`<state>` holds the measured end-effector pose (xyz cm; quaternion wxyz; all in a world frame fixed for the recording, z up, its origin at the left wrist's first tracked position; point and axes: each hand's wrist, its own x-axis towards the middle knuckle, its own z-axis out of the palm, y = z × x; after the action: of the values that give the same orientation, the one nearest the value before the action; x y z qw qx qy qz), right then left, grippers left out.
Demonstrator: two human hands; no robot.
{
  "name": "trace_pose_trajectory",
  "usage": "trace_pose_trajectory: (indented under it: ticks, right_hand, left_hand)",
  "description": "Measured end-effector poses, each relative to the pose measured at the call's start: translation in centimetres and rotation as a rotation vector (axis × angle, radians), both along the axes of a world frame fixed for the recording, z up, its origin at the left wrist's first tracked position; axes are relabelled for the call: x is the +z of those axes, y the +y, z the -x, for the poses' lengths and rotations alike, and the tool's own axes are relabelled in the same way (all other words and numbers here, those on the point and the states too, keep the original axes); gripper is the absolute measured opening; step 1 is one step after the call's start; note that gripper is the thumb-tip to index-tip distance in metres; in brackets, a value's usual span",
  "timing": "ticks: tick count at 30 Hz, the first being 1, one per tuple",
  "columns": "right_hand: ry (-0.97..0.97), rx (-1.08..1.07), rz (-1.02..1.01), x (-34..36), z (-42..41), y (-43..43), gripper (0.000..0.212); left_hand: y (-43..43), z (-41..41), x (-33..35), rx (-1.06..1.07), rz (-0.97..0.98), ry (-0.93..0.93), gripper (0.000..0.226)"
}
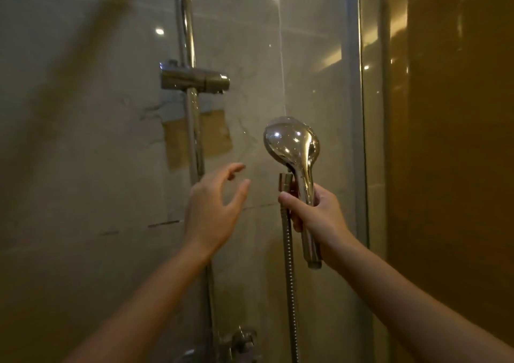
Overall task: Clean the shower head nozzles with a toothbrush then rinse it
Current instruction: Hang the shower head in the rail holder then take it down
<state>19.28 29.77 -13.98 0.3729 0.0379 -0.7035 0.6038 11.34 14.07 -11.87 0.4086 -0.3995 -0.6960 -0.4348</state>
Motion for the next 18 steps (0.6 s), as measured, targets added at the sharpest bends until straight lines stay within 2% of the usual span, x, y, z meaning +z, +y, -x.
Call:
trace_pose_trajectory:
  ticks: [2, 4, 8, 11, 18]
  right_hand:
    - [0.016, -0.009, -0.035, 2.9, 1.1, 0.3, 0.015]
    - [0.059, -0.017, -0.048, 6.1, 2.3, 0.5, 0.016]
    - [0.127, -0.016, -0.002, 12.6, 5.3, 0.2, 0.012]
    - [0.146, -0.002, 0.013, 16.6, 7.9, -0.4, 0.013]
    - [0.115, -0.048, -0.151, 20.1, 12.5, -2.1, 0.018]
  left_hand:
    - [-2.7, 2.8, 1.7, 0.176, -0.051, 0.153, 0.036]
    - [-5.6, 6.0, 3.1, 0.384, -0.061, 0.170, 0.044]
    - [-9.1, 11.7, 3.1, 0.718, 0.229, 0.107, 0.062]
    - [-9.5, 13.8, 2.4, 0.806, 0.295, 0.179, 0.064]
    - [-9.6, 14.6, 2.0, 0.854, 0.269, 0.277, 0.063]
